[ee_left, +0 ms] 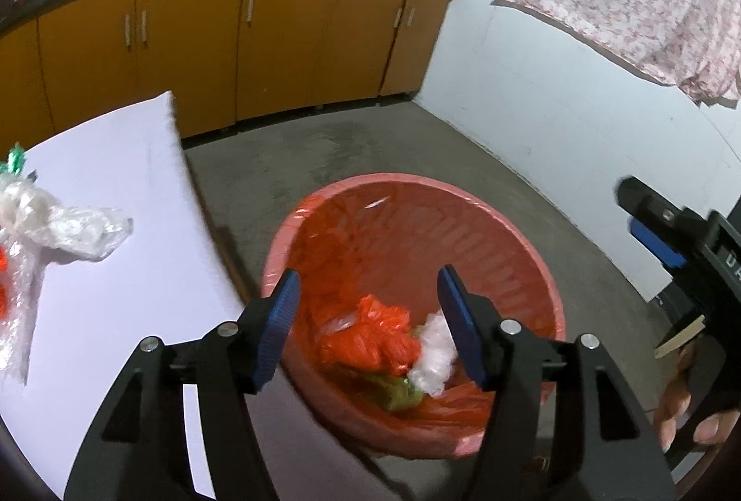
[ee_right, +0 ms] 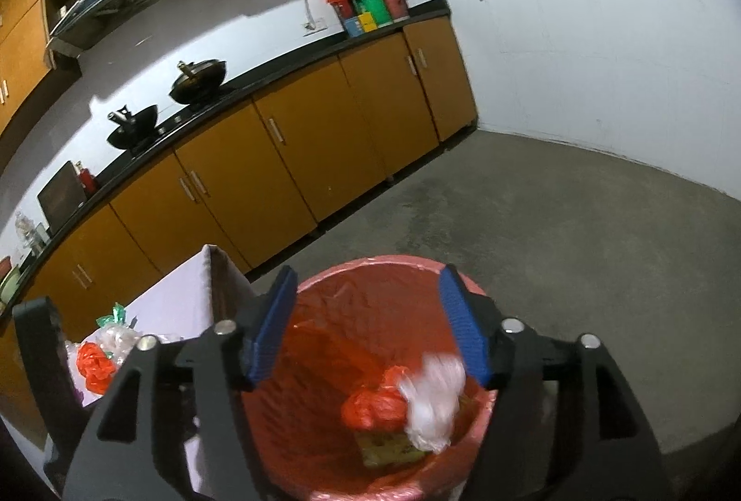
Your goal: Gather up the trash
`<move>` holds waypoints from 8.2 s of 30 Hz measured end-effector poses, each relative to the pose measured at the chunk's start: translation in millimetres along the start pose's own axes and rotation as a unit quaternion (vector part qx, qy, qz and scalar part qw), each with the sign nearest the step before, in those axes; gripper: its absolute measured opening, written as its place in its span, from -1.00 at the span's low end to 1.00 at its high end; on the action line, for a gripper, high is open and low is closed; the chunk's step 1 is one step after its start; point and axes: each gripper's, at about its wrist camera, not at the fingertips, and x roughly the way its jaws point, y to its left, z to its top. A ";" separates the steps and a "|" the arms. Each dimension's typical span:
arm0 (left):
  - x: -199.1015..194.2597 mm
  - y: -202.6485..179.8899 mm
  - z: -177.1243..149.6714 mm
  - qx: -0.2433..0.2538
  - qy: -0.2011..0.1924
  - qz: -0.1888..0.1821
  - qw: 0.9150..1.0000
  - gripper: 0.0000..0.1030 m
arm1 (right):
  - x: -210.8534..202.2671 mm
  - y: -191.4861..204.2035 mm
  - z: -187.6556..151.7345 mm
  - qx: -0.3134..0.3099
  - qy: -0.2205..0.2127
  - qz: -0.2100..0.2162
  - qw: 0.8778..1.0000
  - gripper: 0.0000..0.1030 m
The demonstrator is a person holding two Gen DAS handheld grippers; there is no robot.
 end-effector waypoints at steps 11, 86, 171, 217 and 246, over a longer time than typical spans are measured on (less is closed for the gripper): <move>-50.0 45.3 -23.9 -0.018 -0.035 0.082 0.996 0.49 | -12.1 10.7 -18.5 -0.057 0.013 -0.054 0.997 0.92; -187.7 341.8 -73.0 -0.167 -0.085 0.288 0.939 0.05 | 178.4 357.1 -141.9 -0.349 0.177 0.140 0.909 -0.28; -155.3 104.9 -15.0 -0.043 -0.130 0.103 0.985 0.05 | -55.7 134.0 -25.5 -0.158 0.000 0.064 0.985 -0.49; -8.2 -23.4 5.7 0.046 -0.027 0.003 0.999 0.07 | -6.9 24.7 2.2 -0.080 0.012 0.009 0.997 -0.39; -67.9 65.5 -25.8 -0.036 -0.060 0.115 0.991 0.63 | -16.3 55.6 -24.1 -0.121 -0.001 -0.006 0.993 0.73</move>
